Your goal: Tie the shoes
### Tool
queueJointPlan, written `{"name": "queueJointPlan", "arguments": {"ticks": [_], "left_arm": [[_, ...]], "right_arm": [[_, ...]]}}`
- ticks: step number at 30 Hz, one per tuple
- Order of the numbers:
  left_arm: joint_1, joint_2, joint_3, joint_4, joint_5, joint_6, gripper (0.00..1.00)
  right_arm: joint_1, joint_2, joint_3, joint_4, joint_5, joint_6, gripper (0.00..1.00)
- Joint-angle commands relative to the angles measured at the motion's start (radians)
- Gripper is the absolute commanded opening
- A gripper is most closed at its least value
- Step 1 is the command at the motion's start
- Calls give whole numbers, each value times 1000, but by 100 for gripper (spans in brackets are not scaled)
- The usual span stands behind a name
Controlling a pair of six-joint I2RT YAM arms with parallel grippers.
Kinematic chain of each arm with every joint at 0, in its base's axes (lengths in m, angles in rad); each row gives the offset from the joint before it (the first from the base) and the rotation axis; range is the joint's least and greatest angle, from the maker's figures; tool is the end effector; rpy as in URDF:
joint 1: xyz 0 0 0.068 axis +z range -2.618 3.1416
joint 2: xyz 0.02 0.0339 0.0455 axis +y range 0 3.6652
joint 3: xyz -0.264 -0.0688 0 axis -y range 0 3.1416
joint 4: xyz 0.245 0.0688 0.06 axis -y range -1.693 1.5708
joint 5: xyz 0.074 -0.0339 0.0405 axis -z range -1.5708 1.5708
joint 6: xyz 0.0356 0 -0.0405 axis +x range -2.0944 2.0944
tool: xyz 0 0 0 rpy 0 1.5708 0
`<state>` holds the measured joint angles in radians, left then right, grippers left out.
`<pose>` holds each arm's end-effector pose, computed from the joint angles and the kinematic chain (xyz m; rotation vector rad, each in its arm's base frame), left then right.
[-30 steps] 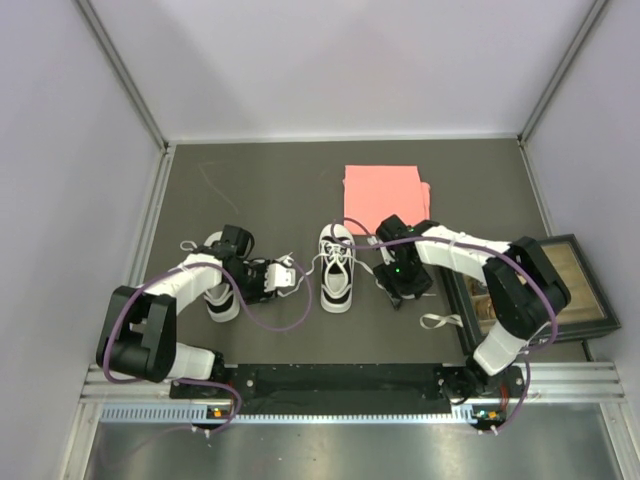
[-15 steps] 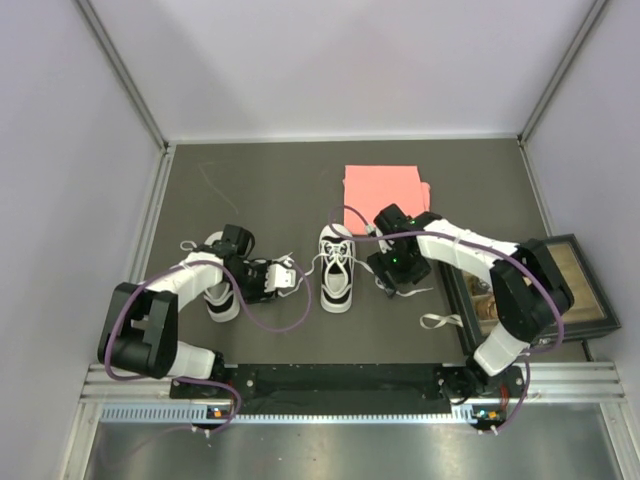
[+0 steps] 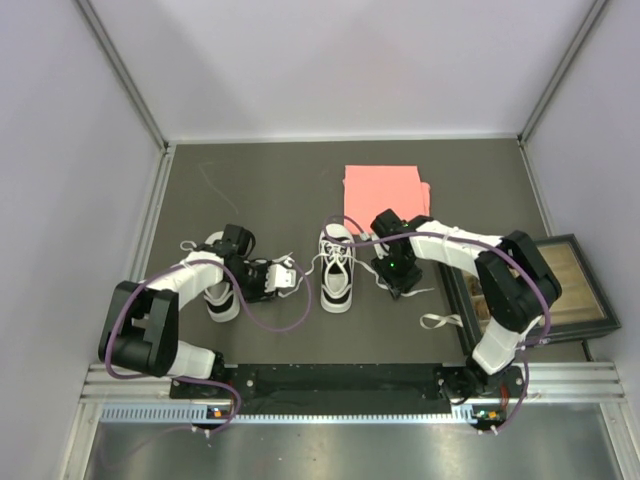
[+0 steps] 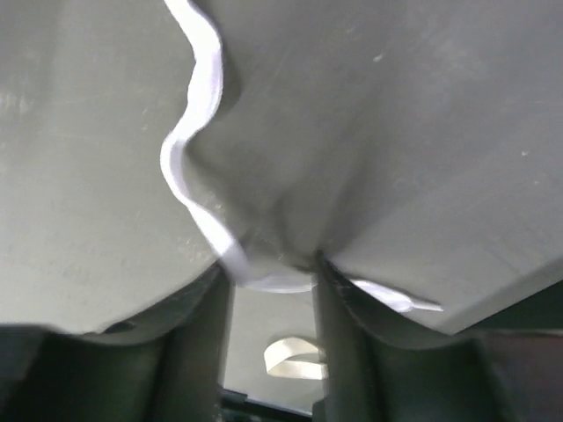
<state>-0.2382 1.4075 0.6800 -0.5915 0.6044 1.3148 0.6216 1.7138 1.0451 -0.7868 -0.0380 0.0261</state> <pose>0.2145 -0.0729 0.1558 1.8756 1.7644 -0.5217 0.2428 0.1756 0.1611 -0.8957 2.9075 0.1107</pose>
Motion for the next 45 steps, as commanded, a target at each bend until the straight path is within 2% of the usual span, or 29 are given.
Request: {"name": "queueJointPlan", "arguments": {"ticks": [1, 2, 3, 4, 6, 7, 12, 14, 18, 20, 24, 27, 30, 37, 45], "left_arm": [[-10, 4, 18, -39, 12, 6, 37], [-12, 4, 19, -45, 12, 3, 33], [-15, 2, 21, -50, 12, -3, 21], [-16, 2, 23, -54, 11, -15, 17], [-16, -18, 33, -56, 26, -70, 2], [-16, -31, 41, -54, 35, -95, 0], [-16, -212, 101, -56, 135, -260, 0], [-18, -278, 119, -56, 181, -308, 0], [-19, -357, 164, -70, 224, -388, 0], [-24, -389, 171, -71, 241, -410, 0], [-58, -416, 178, -83, 226, -425, 0], [-87, -435, 176, -88, 207, -427, 0], [-110, -462, 176, -97, 202, -430, 0], [-199, -534, 145, -160, 178, -391, 0], [-288, -596, 92, -159, 149, -440, 0]], "right_arm": [[18, 18, 4, 24, -14, 0, 33], [20, 18, 4, 23, -16, 5, 22], [20, 18, 7, 21, -17, 12, 8], [20, 15, 10, 20, -5, 18, 0], [20, -11, 19, 8, 4, 34, 0], [20, -31, 27, 4, 21, 41, 0], [13, -149, 142, -5, 35, 74, 0], [13, -149, 193, 3, 59, 69, 0], [13, -94, 375, 35, 43, 51, 0], [16, -25, 455, 35, -37, 44, 0], [38, 119, 727, -9, -132, 55, 0], [58, 199, 840, -14, -216, 77, 0], [92, 253, 892, -6, -276, 109, 0], [174, 334, 877, 93, -405, 207, 0], [266, 435, 888, 155, -442, 259, 0]]}}
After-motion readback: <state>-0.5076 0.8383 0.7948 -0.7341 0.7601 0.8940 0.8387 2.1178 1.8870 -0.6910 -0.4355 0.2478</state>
